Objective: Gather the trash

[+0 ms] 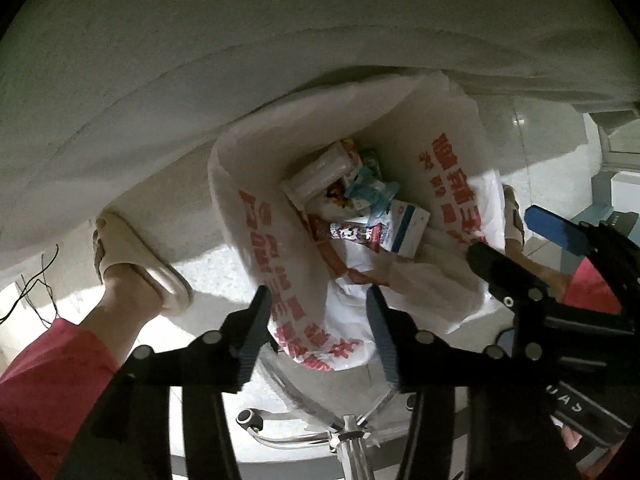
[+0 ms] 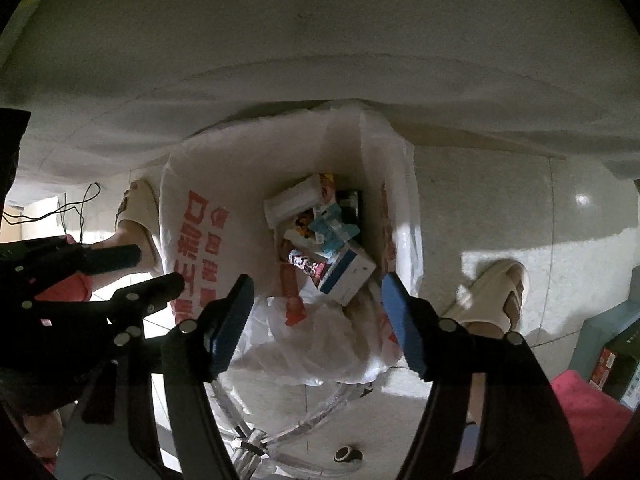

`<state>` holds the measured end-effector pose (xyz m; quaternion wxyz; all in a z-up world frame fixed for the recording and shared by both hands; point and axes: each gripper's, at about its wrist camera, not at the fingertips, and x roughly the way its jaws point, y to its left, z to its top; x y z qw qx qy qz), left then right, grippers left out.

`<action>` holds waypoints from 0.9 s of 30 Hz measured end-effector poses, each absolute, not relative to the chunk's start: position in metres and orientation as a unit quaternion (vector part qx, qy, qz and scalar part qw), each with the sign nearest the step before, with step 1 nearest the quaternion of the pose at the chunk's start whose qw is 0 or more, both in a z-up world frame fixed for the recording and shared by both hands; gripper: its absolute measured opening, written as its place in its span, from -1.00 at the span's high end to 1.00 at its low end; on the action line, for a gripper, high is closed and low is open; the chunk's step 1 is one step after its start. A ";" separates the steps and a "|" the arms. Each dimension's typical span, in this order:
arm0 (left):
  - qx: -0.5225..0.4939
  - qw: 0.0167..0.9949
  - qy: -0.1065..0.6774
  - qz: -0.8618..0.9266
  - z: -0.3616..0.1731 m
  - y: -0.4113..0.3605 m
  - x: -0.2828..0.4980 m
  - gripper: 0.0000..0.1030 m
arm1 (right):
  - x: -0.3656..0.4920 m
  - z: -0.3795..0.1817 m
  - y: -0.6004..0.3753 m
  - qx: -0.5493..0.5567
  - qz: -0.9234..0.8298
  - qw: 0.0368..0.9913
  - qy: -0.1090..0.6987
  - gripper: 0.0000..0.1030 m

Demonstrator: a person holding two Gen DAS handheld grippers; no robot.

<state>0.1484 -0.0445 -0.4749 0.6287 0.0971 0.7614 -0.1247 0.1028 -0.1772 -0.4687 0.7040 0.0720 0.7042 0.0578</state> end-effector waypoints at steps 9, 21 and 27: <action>0.121 0.650 0.743 -0.105 -0.448 -0.042 0.139 -0.28 | 0.090 -0.440 -0.181 0.064 0.051 0.714 0.695 -0.49; 0.119 0.702 0.698 -0.081 -0.369 -0.039 0.113 -0.29 | 0.061 -0.363 -0.176 0.046 0.028 0.745 0.665 -0.57; 0.106 0.739 0.662 -0.072 -0.324 -0.041 0.093 -0.31 | 0.039 -0.305 -0.178 0.021 0.017 0.788 0.615 -0.57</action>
